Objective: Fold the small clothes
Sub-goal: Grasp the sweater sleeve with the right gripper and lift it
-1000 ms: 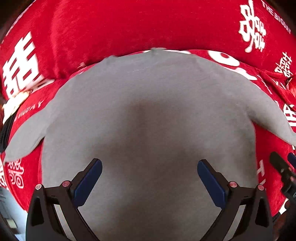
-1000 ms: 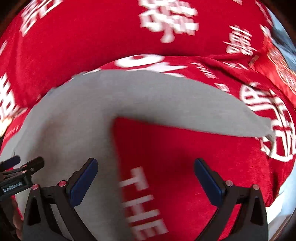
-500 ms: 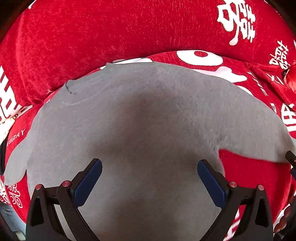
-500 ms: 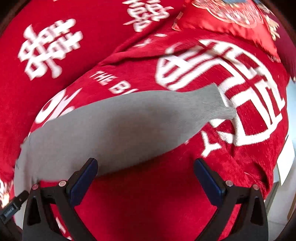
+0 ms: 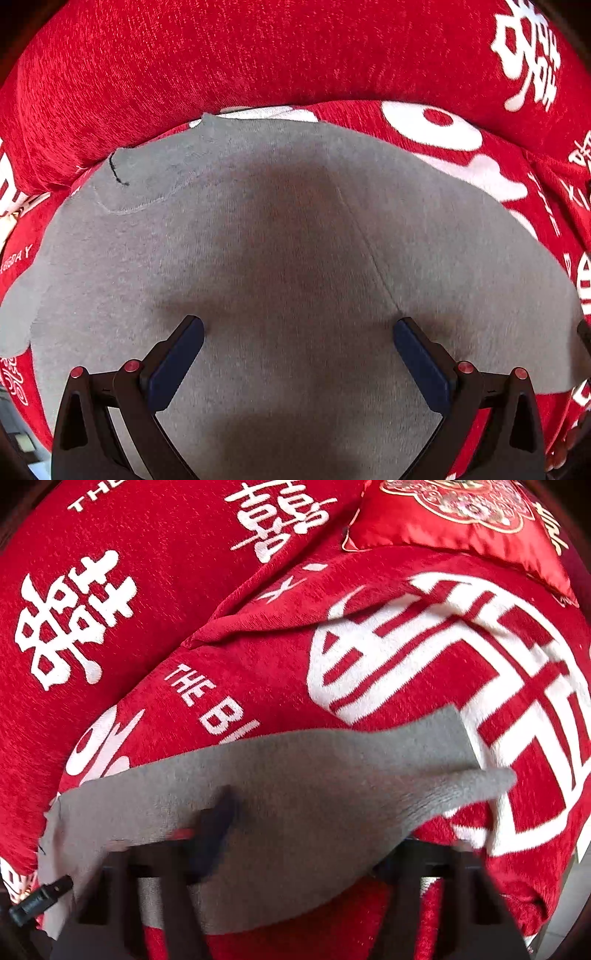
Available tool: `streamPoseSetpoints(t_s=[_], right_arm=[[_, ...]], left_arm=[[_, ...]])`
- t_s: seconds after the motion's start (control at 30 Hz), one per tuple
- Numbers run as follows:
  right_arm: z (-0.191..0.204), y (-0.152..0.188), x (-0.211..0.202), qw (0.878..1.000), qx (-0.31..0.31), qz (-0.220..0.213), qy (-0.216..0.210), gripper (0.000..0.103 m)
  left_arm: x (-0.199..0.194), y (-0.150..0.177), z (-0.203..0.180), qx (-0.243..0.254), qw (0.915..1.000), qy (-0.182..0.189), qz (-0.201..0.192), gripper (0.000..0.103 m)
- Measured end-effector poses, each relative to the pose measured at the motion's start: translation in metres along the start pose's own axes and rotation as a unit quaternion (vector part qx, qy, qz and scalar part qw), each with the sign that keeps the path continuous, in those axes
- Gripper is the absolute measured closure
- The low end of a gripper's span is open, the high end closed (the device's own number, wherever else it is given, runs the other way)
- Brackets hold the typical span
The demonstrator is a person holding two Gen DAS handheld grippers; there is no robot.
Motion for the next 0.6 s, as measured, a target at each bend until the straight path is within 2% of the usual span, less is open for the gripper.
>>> streamPoseSetpoints(t_s=[0.07,0.1,0.3,0.37,0.43,0.5,0.6], right_arm=[[0.0,-0.002,-0.001,1.0,-0.002,-0.001,-0.014,0.095],[0.0,-0.003,-0.004,1.0,-0.002,-0.005,-0.019,0.096],[-0.005,-0.011,-0.041,0.997,0.006,-0.076,-0.026,0.097],[-0.004,-0.014,-0.043,0.997,0.002,-0.079,-0.02,0.097],[-0.005,-0.016,-0.037,0.997,0.003,-0.07,-0.015,0.097],[-0.008,-0.017,-0.035,0.998,0.012,-0.064,-0.02,0.097],[-0.002,-0.018,-0.046,0.997,0.003,-0.077,-0.017,0.097]], left_arm=[[0.001,-0.004,0.002,-0.003,1.0,-0.002,0.0,0.0],[0.002,-0.006,0.003,-0.002,1.0,-0.002,0.001,0.0],[0.014,-0.03,0.0,-0.01,0.9998,0.0,0.015,0.0],[0.022,-0.037,-0.001,-0.022,0.9993,0.009,0.029,0.0],[0.024,-0.04,-0.006,-0.021,0.9995,0.004,0.024,0.0],[0.021,-0.038,-0.018,-0.001,0.9998,-0.001,0.017,0.0],[0.014,-0.019,-0.035,0.03,0.9994,0.016,0.012,0.0]])
Point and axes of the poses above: each gripper's, at about its wrist camera, not at the fingertips, and x roughly the way its jaws point, z to its left, y to its underside, the point moved 5 cm from there along x, roughly the way its jaws point, and after that the axes turned 3 degrees about y, right-handed, at the moved point
